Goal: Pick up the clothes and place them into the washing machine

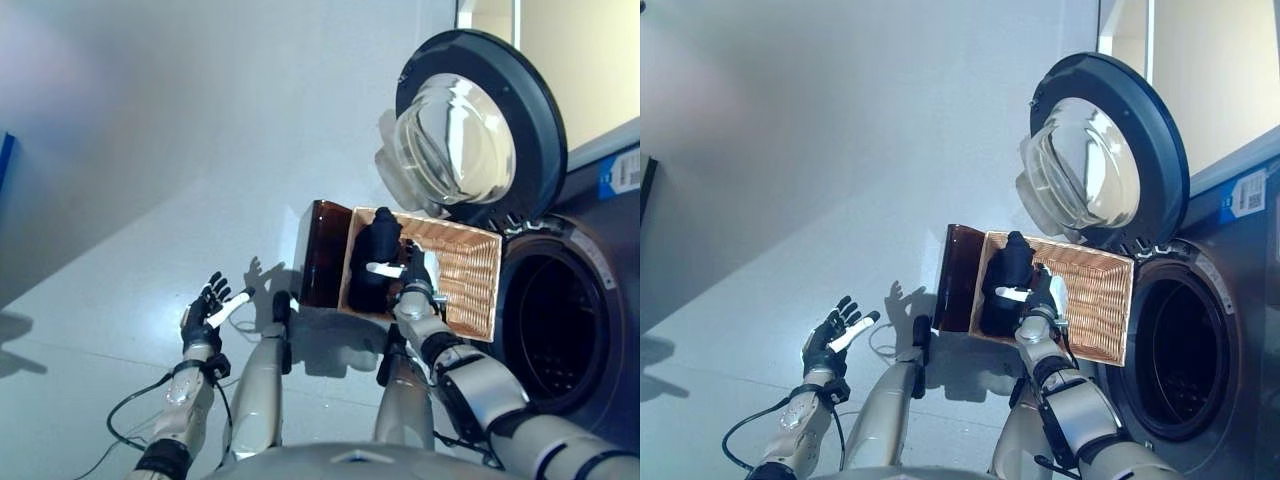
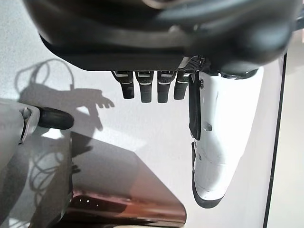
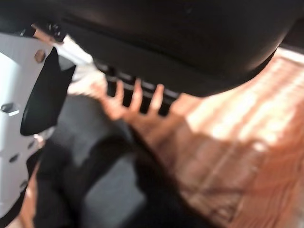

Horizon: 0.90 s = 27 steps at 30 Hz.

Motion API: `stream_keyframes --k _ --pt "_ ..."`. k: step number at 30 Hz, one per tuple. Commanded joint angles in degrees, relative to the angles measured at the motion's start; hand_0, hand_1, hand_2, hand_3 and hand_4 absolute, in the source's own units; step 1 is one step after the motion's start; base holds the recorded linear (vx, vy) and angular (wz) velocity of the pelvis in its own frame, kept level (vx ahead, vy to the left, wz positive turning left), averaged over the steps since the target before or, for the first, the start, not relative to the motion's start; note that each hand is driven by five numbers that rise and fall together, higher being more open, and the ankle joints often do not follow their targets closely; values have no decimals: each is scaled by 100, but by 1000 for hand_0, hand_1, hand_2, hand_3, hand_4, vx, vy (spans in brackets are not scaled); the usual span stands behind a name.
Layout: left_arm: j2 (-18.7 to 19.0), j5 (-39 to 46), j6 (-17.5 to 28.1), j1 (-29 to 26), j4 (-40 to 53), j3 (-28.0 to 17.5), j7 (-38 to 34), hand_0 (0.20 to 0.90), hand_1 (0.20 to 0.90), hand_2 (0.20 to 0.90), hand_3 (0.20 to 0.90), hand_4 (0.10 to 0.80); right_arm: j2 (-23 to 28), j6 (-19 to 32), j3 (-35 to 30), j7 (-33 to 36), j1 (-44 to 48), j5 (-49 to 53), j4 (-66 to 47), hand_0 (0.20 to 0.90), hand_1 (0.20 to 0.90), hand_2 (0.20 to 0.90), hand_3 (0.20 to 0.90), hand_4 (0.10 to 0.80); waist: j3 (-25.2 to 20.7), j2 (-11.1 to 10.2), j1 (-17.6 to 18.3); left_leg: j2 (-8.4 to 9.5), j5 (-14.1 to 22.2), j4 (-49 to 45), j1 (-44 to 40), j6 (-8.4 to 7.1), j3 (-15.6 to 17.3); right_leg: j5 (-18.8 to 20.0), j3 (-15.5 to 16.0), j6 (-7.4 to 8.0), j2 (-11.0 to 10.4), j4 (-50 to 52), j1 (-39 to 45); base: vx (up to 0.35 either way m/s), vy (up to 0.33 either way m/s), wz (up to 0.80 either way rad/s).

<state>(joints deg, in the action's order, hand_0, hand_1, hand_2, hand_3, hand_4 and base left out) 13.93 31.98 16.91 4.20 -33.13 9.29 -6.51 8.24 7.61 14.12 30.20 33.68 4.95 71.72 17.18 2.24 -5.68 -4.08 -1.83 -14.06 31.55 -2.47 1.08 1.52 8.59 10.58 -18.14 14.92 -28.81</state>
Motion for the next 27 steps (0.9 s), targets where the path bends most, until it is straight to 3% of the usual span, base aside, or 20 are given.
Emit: stream_keyframes --k 1,15,27 --pt "335 -146 434 129 647 -141 -88 900 900 900 900 800 49 236 193 141 116 -178 -244 900 900 900 900 800 -122 28 -29 -98 197 -409 199 -259 -3 518 -135 -89 -45 -125 -105 0 0 0" --pt "353 -127 403 112 708 -58 -51 900 900 900 900 800 -131 85 313 44 144 -289 37 900 900 900 900 800 -121 75 -49 -56 262 -641 390 -225 -42 427 -192 -126 -71 179 -317 -9 4 0" --pt "523 -20 347 363 1285 -89 -66 900 900 900 900 800 70 78 104 133 361 -158 -28 900 900 900 900 800 109 304 -94 -55 671 -1921 1267 -160 -79 -133 -442 -270 -48 1601 -1285 -40 14 4"
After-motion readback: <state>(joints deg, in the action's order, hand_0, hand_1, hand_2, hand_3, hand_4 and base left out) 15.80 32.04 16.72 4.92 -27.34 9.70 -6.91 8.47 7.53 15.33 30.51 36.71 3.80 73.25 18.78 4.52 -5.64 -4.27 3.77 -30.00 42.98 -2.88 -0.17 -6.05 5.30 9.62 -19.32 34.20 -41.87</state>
